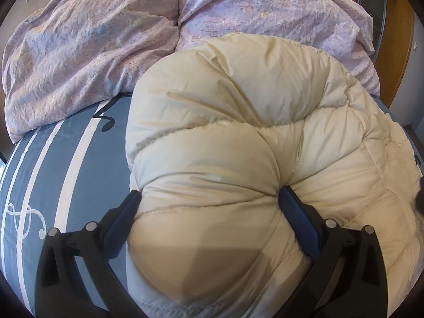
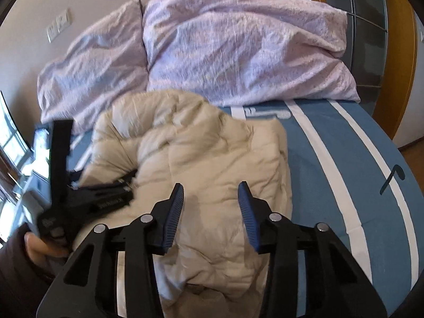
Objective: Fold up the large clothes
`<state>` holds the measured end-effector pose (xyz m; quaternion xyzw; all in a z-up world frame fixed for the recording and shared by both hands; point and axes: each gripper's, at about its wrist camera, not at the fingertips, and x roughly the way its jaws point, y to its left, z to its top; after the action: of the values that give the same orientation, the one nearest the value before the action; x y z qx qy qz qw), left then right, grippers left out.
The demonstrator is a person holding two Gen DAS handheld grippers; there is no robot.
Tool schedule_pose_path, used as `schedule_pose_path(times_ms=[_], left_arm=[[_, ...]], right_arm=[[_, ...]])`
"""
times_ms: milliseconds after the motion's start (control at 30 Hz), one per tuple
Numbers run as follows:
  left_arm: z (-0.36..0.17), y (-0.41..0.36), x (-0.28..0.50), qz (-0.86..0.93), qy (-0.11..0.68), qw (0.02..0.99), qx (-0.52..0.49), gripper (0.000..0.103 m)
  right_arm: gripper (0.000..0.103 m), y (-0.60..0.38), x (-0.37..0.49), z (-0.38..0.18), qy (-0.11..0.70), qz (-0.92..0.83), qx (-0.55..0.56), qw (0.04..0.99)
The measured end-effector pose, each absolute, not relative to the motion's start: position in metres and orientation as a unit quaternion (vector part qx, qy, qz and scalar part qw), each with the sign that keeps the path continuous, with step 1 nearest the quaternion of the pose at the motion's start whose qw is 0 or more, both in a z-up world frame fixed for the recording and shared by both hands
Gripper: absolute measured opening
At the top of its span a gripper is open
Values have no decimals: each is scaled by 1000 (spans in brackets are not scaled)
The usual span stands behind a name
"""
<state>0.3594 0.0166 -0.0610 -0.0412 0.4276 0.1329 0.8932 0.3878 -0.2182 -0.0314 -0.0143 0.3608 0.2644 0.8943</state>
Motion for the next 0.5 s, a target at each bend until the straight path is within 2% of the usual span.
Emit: schedule_pose_path(times_ms=[133, 500], left_arm=[[-61, 17, 360, 133, 428, 893, -44, 101], [-63, 19, 360, 135, 425, 894, -51, 101]], right_arm=[[41, -218, 395, -52, 378, 261, -20, 888], [41, -219, 398, -66, 377, 266, -10, 887]])
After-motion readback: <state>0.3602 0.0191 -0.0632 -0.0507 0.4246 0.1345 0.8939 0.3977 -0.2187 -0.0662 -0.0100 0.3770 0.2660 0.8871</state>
